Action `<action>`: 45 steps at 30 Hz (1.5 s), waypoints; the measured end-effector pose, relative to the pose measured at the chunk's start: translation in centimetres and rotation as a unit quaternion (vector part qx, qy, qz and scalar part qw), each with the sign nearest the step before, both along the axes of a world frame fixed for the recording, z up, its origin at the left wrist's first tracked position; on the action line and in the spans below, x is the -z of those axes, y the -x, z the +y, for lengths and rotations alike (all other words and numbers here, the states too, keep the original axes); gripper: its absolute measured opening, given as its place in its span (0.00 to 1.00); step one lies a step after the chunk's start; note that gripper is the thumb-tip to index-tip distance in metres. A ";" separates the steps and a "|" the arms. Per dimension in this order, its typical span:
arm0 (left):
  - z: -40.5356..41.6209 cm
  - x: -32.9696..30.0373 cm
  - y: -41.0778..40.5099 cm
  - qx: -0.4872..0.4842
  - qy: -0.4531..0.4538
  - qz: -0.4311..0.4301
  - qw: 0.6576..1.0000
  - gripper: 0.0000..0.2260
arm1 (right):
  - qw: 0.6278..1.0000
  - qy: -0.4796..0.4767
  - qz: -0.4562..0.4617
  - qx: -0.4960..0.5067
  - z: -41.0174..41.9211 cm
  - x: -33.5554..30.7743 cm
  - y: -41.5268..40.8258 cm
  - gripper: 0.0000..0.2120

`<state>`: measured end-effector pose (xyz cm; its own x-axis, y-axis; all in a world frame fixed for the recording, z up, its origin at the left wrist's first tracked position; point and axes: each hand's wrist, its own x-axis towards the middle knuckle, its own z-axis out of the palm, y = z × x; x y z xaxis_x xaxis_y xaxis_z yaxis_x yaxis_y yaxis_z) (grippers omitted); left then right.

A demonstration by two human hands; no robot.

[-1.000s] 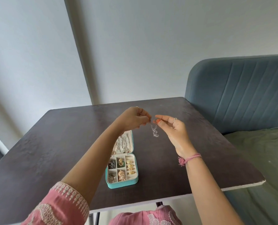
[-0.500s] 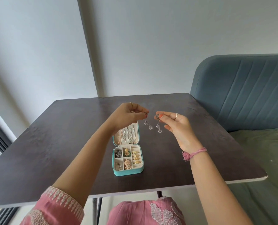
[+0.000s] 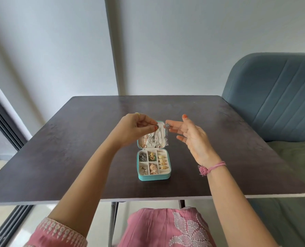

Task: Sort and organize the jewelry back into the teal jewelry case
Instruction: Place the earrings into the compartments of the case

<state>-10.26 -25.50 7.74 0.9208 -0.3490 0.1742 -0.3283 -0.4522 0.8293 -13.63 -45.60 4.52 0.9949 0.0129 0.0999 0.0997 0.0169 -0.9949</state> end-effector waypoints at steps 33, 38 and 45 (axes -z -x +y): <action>3.2 5.5 4.3 0.001 -0.025 0.051 0.998 0.05 | 0.999 0.040 0.020 -0.023 4.1 2.5 0.9 0.19; 3.0 6.0 4.6 -0.012 -0.037 0.058 0.998 0.04 | 0.998 0.057 0.011 -0.028 4.3 2.0 1.3 0.19; 2.7 6.9 4.6 -0.036 -0.091 0.067 0.993 0.06 | 0.996 0.079 -0.007 -0.037 4.7 1.7 2.0 0.18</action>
